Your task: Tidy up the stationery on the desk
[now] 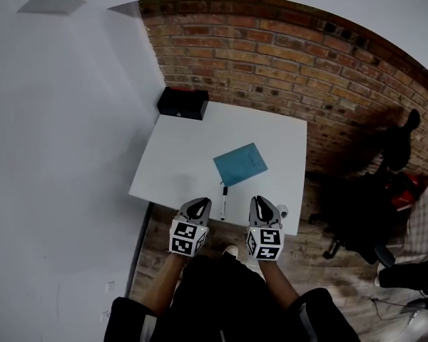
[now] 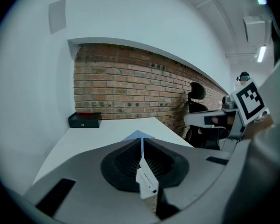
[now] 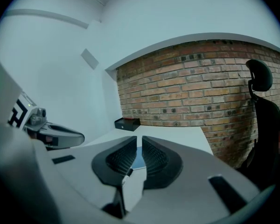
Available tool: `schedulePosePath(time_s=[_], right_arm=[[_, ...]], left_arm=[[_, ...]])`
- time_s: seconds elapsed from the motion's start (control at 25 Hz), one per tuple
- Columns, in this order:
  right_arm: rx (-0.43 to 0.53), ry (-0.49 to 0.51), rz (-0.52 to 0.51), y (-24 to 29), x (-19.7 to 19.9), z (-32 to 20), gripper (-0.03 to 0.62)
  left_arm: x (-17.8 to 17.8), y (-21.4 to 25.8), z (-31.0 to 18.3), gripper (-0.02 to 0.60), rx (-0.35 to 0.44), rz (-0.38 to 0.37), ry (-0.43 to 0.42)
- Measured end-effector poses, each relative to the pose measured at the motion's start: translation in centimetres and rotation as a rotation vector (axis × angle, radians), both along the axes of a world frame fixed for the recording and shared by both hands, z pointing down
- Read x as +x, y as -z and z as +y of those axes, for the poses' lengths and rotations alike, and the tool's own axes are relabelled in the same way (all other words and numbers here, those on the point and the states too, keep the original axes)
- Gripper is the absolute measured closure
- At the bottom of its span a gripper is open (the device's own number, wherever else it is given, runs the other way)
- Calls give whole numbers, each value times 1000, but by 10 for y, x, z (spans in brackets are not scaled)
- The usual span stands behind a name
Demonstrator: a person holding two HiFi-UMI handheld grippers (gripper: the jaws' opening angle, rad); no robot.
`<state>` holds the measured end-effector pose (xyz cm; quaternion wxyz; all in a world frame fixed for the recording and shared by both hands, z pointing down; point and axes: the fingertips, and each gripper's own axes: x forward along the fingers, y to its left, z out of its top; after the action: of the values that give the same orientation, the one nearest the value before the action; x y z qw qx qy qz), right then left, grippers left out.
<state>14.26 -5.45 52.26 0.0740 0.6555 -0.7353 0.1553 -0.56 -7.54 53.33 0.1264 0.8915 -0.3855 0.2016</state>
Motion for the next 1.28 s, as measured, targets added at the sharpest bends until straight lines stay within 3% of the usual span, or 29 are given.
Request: schedulePosePath(time_s=[0.52,0.8,1.08,1.28], right_arm=[[-22,-119,-47,-13,44,-3,568],[-48,-171,-4,-20,57,-15,568],[-75,-185,28,-26,45,-42,565],[-122,-247,-16,-41,37,-68,520]], left_arm=[[52,-2,-46,555,20,-43,-123],[74,-13,-68,554,9,-53,-230],[83,-32,-109,554,8,-93,-349],[92,-47,-139,552,-20,-110,-460]])
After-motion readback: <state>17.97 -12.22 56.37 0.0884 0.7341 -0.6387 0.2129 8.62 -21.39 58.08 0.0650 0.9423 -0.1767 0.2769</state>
